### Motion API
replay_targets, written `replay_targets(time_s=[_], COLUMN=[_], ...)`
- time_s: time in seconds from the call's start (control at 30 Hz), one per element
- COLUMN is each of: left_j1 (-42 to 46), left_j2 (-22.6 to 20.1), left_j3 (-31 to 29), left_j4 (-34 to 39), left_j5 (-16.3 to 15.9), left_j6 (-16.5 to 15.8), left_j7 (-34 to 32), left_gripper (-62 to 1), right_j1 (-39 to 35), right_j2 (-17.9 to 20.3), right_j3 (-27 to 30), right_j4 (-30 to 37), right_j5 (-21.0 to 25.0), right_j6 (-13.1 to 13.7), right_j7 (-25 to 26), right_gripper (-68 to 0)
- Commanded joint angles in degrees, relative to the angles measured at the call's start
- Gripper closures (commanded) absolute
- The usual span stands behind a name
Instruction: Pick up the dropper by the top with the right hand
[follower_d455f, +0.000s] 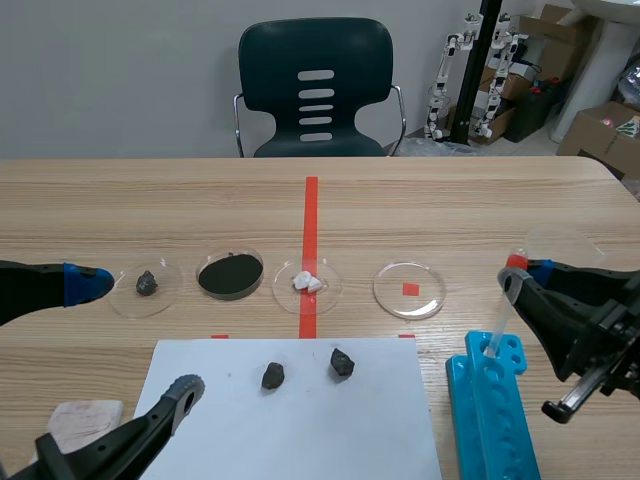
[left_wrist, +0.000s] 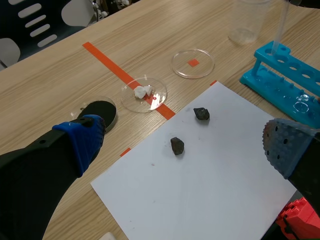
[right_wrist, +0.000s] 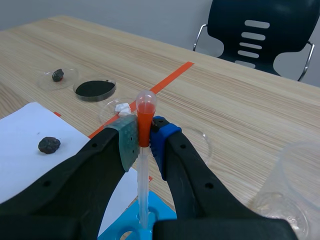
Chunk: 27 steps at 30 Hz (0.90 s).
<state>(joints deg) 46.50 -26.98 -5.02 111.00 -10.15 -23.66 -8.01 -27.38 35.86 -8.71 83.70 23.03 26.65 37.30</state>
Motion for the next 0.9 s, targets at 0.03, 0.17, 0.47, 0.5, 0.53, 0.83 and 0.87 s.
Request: replay_targets(time_s=[0.03,0.17,0.47,0.5,0.53,0.83,0.87], left_j1=[0.3,0.3,0.3,0.3,0.3,0.3,0.3], left_j2=[0.3,0.3,0.3,0.3,0.3,0.3,0.3], left_j3=[-0.2,-0.2,-0.2,-0.2,-0.2,-0.2,-0.2], left_j4=[0.4,0.4,0.4,0.4,0.4,0.4,0.4], left_j5=[-0.8,-0.8,-0.8,-0.8,-0.8,-0.8,-0.8], left_j6=[0.1,0.1,0.1,0.1,0.1,0.1,0.1], left_j7=[-1.0,-1.0,-1.0,-1.0,-1.0,-1.0,-1.0], left_gripper=[-62.3,-62.3,-62.3,-62.3,-62.3,-62.3,-62.3], right_j1=[0.3,0.3,0.3,0.3,0.2,-3.5,-3.8], right_j2=[1.2,1.8,2.1,2.1,2.1,2.1,2.1], right_j3=[0.5,0.5,1.0,1.1,1.3,5.3,5.6], right_j4=[1.2,2.3,4.9,5.1,5.3,9.4,9.9], right_j5=[1.3,1.8,1.9,1.9,1.9,1.9,1.9], right_j6=[0.2,0.2,0.2,0.2,0.2,0.2,0.2], right_j7=[1.5,1.6,1.6,1.6,1.6,1.6,1.6], right_gripper=[-6.1,-6.1,-6.1,-6.2,-6.2,-6.1,-6.1])
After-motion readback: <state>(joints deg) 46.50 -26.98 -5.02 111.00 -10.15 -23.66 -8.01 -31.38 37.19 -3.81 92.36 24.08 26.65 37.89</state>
